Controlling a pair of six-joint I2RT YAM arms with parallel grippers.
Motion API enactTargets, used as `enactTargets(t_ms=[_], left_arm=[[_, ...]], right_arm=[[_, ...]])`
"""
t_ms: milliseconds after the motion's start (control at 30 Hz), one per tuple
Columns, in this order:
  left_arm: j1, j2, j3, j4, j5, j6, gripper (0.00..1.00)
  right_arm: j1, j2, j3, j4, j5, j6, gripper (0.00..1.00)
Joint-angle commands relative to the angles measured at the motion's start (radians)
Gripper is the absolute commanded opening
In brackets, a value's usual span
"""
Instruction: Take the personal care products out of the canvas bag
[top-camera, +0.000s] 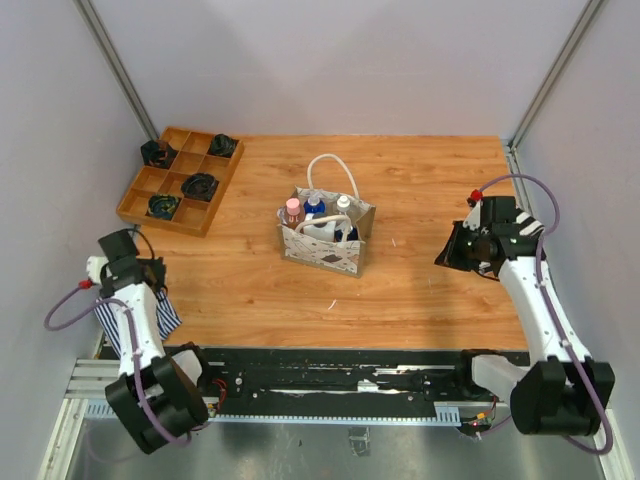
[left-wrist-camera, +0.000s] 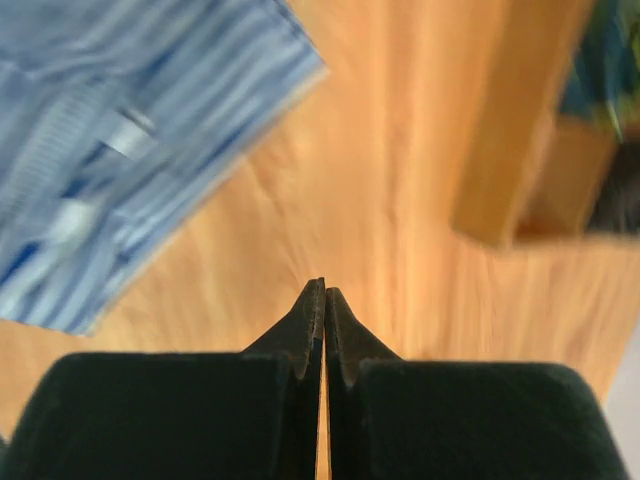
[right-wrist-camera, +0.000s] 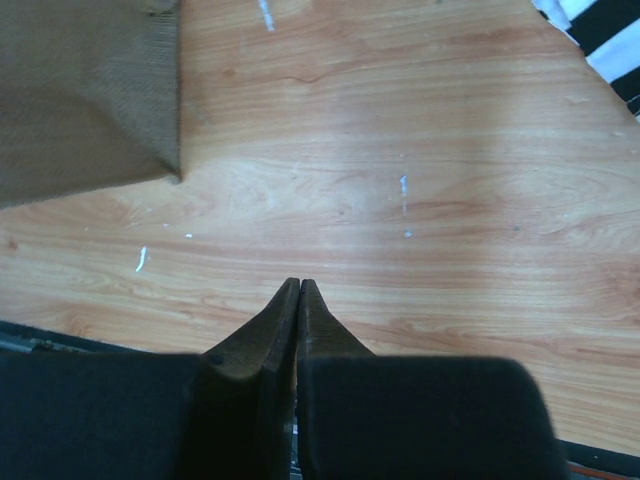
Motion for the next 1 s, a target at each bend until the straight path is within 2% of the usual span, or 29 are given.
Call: enactTargets(t_ms=[0,100,233,333,433,567,733,800,867,967], left_arm=[[-0.238,-0.113,-0.017,0.055,0.152,0.006,0.01],[-0.453,-0.184,-0.044,0.142,0.209,0.019,0.0],[-0.715,-0.189,0.007,0.063,0.149,0.054,0.01],[-0.825,-0.19,0.006,0.032,0.17,0.081,0.0],[-0.873,-0.206,0.01,-0.004,0.181,0.118,0.0],[-0.877,-0.221,0.055,-0.059,0.192,0.197,0.0],[-0.877,-0.22,0.099,-0.094,0.23,0.273,0.01],[-0.877,-0.225,0.086,-0.091,0.261,0.282,0.01],[-0.877,-0.234,0.056,-0.081,0.288,0.286,0.0],[-0.877,-0.25,0.007,-0.078,0.297,0.286,0.01]], right_arm=[[0.016,0.133,0.035,0.036,0.107,0.041,0.01],[0.01,0.263,0.06,0.071,0.197,0.046,0.01],[0.003,0.461,0.149,0.079,0.253,0.071,0.01],[0.003,0.578,0.234,0.063,0.327,0.1,0.01],[-0.004,0.669,0.317,0.033,0.422,0.114,0.01],[-0.066,0.777,0.4,0.004,0.468,0.134,0.01],[-0.119,0.916,0.523,-0.139,0.706,0.135,0.01],[-0.158,0.973,0.554,-0.188,0.745,0.131,0.01],[-0.193,0.993,0.567,-0.229,0.807,0.136,0.01],[-0.2,0.925,0.527,-0.268,0.998,0.205,0.01]])
